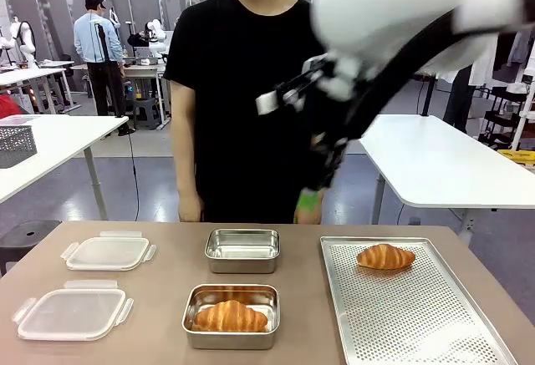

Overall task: Place the bread into the airtight container.
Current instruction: Pick up a Butter Roll and place it into an empty Airtight Container.

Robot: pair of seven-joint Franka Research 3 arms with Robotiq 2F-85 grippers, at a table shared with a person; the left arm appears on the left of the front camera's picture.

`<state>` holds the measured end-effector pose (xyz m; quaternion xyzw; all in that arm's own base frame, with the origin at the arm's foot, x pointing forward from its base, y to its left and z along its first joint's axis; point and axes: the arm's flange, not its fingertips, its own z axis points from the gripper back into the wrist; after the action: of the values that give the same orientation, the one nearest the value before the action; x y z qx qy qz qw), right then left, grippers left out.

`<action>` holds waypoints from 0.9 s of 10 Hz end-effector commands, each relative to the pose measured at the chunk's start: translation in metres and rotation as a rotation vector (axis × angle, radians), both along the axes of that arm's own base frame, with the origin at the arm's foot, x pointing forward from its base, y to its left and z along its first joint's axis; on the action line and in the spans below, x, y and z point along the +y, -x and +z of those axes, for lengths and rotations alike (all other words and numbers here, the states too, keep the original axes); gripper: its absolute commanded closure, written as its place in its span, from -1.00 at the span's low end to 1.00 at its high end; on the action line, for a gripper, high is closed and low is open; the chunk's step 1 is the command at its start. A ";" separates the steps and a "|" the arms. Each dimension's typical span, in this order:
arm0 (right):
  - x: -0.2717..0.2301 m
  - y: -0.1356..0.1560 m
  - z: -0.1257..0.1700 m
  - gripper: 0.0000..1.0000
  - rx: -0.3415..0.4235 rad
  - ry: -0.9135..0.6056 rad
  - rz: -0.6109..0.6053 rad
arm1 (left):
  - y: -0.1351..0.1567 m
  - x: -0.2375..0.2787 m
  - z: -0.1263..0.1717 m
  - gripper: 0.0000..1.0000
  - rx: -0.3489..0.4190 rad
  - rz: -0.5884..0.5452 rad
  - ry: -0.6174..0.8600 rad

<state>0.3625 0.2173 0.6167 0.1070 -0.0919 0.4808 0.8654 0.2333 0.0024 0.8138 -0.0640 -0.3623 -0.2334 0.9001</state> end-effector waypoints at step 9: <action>-0.147 -0.034 -0.090 -1.00 -0.179 -0.158 -0.366 | 0.001 0.000 0.001 -1.00 -0.004 -0.008 -0.005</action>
<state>0.3551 0.0644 0.5443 0.0947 -0.2123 0.2656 0.9356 0.2332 0.0023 0.8139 -0.0637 -0.3624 -0.2334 0.9001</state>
